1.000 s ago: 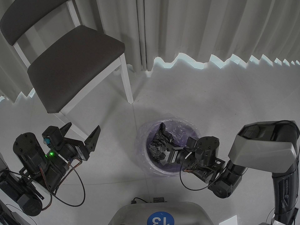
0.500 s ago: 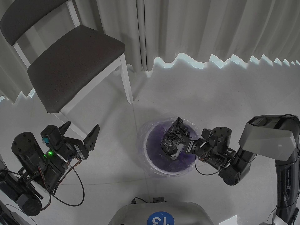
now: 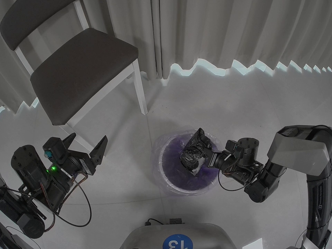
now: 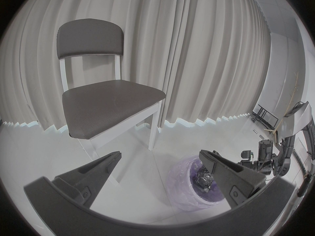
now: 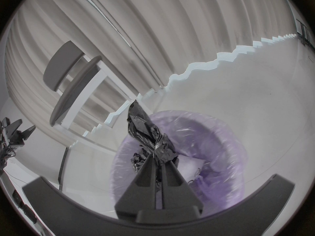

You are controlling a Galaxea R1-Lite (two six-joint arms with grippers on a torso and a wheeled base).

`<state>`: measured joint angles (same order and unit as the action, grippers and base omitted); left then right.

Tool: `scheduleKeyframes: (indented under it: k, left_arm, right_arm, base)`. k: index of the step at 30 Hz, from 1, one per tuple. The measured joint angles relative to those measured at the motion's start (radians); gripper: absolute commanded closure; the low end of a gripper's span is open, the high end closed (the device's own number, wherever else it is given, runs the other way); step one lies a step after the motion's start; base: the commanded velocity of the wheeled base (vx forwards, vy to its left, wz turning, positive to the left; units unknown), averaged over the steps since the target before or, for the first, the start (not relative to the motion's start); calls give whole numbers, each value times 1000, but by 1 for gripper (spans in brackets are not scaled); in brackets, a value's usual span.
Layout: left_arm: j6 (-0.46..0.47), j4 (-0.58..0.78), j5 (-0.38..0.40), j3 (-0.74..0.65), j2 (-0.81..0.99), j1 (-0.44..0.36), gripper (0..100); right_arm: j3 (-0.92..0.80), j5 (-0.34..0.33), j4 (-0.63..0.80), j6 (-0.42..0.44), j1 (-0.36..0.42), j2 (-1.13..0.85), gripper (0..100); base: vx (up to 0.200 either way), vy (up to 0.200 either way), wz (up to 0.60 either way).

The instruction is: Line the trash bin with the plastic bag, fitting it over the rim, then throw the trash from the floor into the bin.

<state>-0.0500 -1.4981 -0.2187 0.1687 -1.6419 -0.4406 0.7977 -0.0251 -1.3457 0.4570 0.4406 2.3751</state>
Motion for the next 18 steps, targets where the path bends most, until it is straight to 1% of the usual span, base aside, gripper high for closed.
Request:
scheduleKeyframes:
  k: [4, 11, 14, 18]
  left_arm:
    - [1, 0, 1, 0, 2, 3, 0]
    - [8, 0, 3, 3, 10, 15, 0]
    - [12, 0, 3, 3, 13, 19, 0]
    - [12, 0, 4, 3, 14, 21, 0]
  right_arm:
    - [-30, 16, -20, 4, 54, -21, 100]
    - [-68, 92, -65, 47, 202, -55, 100]
    - [-76, 101, -71, 54, 226, -69, 100]
    - [-76, 95, -70, 56, 215, -74, 100]
  base:
    - [0, 0, 0]
    - [0, 0, 0]
    - [0, 0, 0]
    - [0, 0, 0]
